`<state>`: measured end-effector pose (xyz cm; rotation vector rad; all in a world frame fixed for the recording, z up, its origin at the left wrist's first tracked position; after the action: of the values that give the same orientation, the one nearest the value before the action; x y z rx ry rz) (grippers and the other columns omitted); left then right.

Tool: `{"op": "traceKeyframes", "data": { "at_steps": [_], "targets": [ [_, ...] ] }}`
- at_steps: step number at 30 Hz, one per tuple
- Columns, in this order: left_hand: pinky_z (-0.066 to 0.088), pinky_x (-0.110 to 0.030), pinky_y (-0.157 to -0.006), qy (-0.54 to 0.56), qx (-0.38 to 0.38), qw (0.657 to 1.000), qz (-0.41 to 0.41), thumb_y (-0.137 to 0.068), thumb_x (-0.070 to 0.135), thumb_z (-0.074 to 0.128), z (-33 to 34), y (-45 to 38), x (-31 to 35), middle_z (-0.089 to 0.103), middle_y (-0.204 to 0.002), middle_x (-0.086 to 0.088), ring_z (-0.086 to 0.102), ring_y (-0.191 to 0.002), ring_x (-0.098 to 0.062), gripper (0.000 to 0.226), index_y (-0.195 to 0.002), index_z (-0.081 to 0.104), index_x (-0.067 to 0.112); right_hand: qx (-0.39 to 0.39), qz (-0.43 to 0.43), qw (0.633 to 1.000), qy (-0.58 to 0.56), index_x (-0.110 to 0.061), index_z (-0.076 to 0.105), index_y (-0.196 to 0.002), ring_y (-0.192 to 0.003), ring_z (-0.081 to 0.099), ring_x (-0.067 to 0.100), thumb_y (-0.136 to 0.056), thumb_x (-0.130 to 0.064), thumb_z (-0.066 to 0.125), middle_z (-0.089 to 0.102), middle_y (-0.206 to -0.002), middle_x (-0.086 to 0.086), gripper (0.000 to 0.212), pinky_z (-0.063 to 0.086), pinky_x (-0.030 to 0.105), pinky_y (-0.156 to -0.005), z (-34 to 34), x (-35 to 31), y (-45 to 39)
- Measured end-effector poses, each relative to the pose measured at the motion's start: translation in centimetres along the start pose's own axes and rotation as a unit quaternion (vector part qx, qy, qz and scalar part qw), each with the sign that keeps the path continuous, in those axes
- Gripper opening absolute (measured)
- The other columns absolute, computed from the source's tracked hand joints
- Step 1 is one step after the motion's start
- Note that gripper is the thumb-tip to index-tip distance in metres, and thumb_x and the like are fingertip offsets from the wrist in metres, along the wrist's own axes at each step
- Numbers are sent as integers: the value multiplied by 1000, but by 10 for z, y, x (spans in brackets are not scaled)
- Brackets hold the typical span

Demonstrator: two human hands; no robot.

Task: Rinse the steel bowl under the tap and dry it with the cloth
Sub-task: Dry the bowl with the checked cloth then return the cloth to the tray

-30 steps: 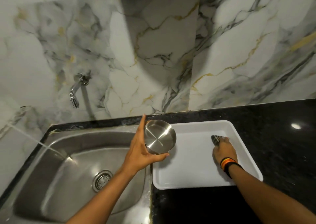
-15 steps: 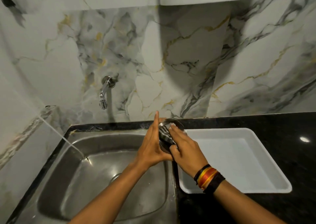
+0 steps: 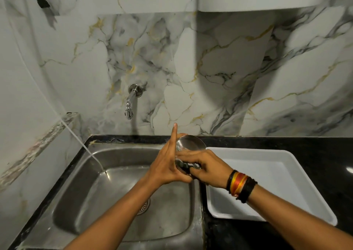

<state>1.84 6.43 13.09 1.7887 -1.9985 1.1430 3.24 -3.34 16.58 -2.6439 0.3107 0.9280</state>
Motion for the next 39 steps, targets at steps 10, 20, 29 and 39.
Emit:
{"op": "traceKeyframes", "data": {
  "at_steps": [10,20,29,39],
  "targets": [
    [39,-22,-124,-6,43,999,15,-60,59,97,-12,2,25,45,-166,0,48,-152,-14,163,-171,-17,27,0,-190,848,496,-5,65,-137,-146,47,34,-84,-10,78,56,-153,12,54,33,47,-122,-14,-13,-3],
    [31,-18,-123,-54,18,998,23,-60,55,90,10,1,18,44,-164,-9,43,-149,-20,160,-168,-25,31,-123,45,903,409,-10,74,-94,-104,57,29,-86,-10,58,74,-96,11,18,46,34,-78,9,4,20],
    [40,-40,-124,27,75,996,-41,-62,49,102,1,6,5,33,-172,0,43,-155,-24,162,-162,-25,56,203,291,790,-500,3,72,-81,-71,69,23,-92,9,52,74,-81,19,24,60,28,-67,3,31,6],
    [51,-47,-117,7,69,997,-45,-57,55,101,-7,10,2,48,-161,2,55,-145,-20,166,-169,-20,36,-12,19,919,394,-14,71,-120,-110,68,27,-85,-9,75,72,-120,6,35,61,40,-87,-5,15,-1]
  ]
}}
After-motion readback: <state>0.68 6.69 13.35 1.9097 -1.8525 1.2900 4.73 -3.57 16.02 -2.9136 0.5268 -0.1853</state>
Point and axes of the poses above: each hand's wrist, its own y-axis away from the middle knuckle, its own z-axis out of the palm, x = y × z, the point moved 10 cm from there along -y, towards the middle knuckle
